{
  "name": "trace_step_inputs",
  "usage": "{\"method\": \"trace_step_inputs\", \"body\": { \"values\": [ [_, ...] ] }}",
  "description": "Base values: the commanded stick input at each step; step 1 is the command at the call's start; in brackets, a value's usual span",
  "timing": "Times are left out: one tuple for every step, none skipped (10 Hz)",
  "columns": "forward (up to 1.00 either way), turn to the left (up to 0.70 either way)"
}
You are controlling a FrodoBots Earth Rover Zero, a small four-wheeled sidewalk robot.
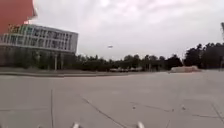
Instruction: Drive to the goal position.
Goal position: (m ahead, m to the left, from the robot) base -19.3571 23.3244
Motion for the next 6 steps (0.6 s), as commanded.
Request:
{"method": "trace_step_inputs", "body": {
  "values": [
    [0.00, 0.82],
    [0.00, 0.82],
    [0.00, 0.82],
    [0.00, 0.82],
    [0.00, 0.82],
    [0.00, 0.82]
  ]
}}
